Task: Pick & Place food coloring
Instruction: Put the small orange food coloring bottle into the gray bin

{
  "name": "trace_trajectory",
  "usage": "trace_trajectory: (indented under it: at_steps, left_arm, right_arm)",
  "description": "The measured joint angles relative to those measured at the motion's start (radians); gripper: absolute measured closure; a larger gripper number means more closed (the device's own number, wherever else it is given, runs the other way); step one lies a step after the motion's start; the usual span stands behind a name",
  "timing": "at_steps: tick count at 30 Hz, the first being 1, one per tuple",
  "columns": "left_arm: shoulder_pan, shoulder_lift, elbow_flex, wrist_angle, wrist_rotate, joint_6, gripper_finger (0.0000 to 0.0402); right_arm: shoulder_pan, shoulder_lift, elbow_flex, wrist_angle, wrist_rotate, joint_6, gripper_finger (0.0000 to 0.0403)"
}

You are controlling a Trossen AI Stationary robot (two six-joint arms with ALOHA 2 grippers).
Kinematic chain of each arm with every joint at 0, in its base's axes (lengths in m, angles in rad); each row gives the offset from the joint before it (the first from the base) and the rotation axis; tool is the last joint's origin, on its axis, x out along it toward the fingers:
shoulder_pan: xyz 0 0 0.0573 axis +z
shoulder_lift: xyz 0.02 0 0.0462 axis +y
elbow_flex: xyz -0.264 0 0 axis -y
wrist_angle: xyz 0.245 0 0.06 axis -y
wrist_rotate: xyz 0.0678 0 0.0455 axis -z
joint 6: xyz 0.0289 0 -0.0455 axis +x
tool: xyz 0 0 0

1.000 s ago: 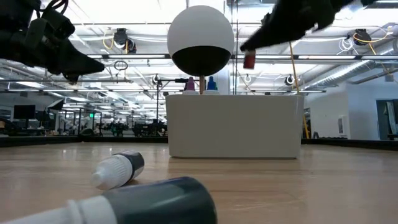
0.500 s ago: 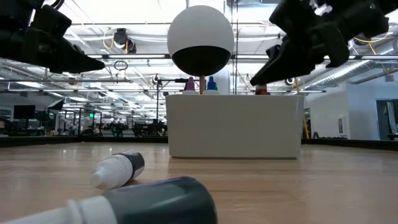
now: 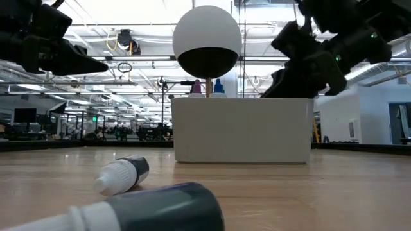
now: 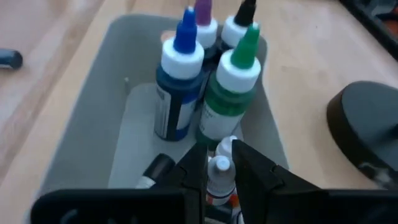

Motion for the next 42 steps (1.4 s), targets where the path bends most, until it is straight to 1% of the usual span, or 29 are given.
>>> trace_trajectory:
  at_steps: [5,9,12,13,16,23,29,35,42]
  left_arm:
    - [0.0,0.0,0.0,0.019,0.0,0.0,0.0366]
    - [0.0,0.0,0.0,0.028,0.0,-0.001,0.0366]
    - [0.0,0.0,0.0,0.031,0.0,-0.003,0.0366]
    - [0.0,0.0,0.0,0.032,0.0,-0.004,0.0366]
    - [0.0,0.0,0.0,0.049,0.0,-0.006,0.0366]
    - [0.0,0.0,0.0,0.049,0.0,-0.054,0.0366]
    - [0.0,0.0,0.0,0.05,0.0,-0.054,0.0366]
    - [0.0,0.0,0.0,0.05,0.001,-0.054,0.0366]
    - [0.0,0.0,0.0,0.048,0.004,-0.057,0.0366]
  right_arm:
    - [-0.012,0.041,0.002,0.026,-0.005,0.017,0.0355]
    - [-0.013,0.041,0.001,0.032,0.02,0.016,0.0355]
    - [-0.009,0.023,0.0,0.068,0.017,-0.004,0.0355]
    - [-0.006,0.02,0.0,0.092,0.011,-0.008,0.0355]
    - [0.001,0.018,0.0,0.139,-0.057,-0.023,0.0355]
    - [0.025,0.018,0.001,0.143,-0.082,-0.026,0.0355]
    - [0.029,0.086,0.01,0.221,-0.086,-0.025,0.0355]
    - [0.028,0.164,0.079,0.207,-0.087,-0.031,0.0355]
    - [0.028,0.232,0.133,0.109,-0.086,-0.02,0.0355]
